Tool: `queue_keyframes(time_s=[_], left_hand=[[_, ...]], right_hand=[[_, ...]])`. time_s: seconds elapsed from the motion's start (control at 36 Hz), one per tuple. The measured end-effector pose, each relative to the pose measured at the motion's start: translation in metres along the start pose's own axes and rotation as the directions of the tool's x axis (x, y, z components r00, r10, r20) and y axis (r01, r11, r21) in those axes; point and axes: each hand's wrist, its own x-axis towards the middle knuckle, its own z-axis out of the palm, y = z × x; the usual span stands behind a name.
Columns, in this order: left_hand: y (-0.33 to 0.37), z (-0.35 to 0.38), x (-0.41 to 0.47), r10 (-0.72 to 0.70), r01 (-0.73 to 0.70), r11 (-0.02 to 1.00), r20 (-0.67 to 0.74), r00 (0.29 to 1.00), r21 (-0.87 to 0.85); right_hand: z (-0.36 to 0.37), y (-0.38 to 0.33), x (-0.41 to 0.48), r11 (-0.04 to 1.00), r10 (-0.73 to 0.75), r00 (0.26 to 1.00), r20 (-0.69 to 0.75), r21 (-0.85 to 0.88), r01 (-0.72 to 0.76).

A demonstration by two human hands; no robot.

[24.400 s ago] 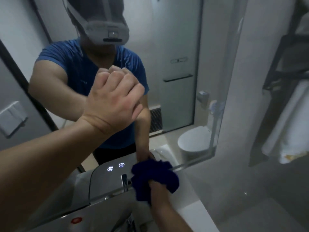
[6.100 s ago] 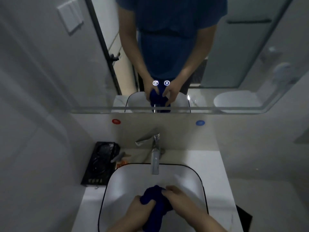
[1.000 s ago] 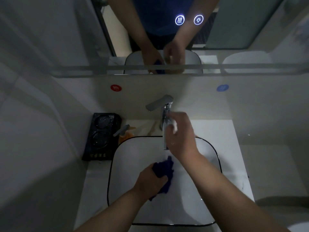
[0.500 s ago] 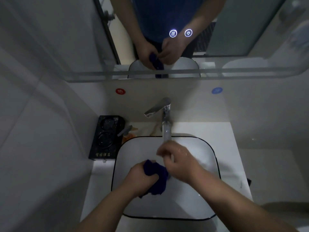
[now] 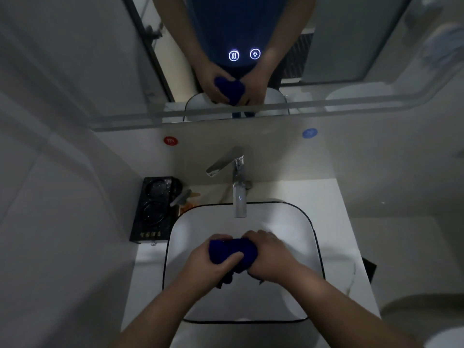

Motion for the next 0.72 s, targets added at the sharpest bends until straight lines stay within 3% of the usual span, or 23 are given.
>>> queue_keyframes(time_s=[0.06, 0.14, 0.28, 0.33, 0.47, 0.56, 0.64, 0.72], left_hand=[[-0.010, 0.004, 0.001, -0.035, 0.035, 0.999, 0.003, 0.999, 0.001], [-0.022, 0.012, 0.005, -0.093, 0.090, 0.993, 0.034, 0.995, 0.071], [-0.037, 0.008, 0.010, -0.065, 0.001, 0.837, 0.096, 0.993, 0.547], [-0.045, 0.005, 0.011, -0.036, -0.025, 0.782, 0.085, 0.996, 0.623], [-0.057, 0.014, 0.019, -0.050, -0.045, 0.885, 0.191, 0.980, 0.463], [-0.061, 0.039, 0.032, -0.072, 0.016, 0.972, 0.229, 0.971, 0.234], [-0.066, 0.056, 0.042, -0.152, 0.153, 0.988, 0.115, 0.982, -0.005], [-0.062, 0.061, 0.036, -0.337, 0.331, 0.917, 0.013, 0.942, -0.224]], right_hand=[[0.001, 0.006, 0.000, 0.996, 0.091, 0.995, 0.032, 0.003, -0.091], [0.009, 0.009, -0.004, 0.970, 0.178, 0.981, 0.083, 0.150, -0.189], [0.017, 0.019, -0.008, 0.947, 0.213, 0.973, 0.092, 0.228, -0.228], [0.012, 0.021, -0.009, 0.948, 0.204, 0.973, 0.105, 0.227, -0.223], [-0.001, 0.013, -0.008, 0.949, 0.133, 0.976, 0.172, 0.261, -0.175], [-0.002, -0.001, -0.006, 0.876, 0.073, 0.973, 0.220, 0.451, -0.168], [-0.004, -0.015, -0.001, 0.685, 0.078, 0.965, 0.252, 0.689, -0.236], [0.000, -0.013, 0.003, 0.351, 0.144, 0.953, 0.265, 0.887, -0.300]])
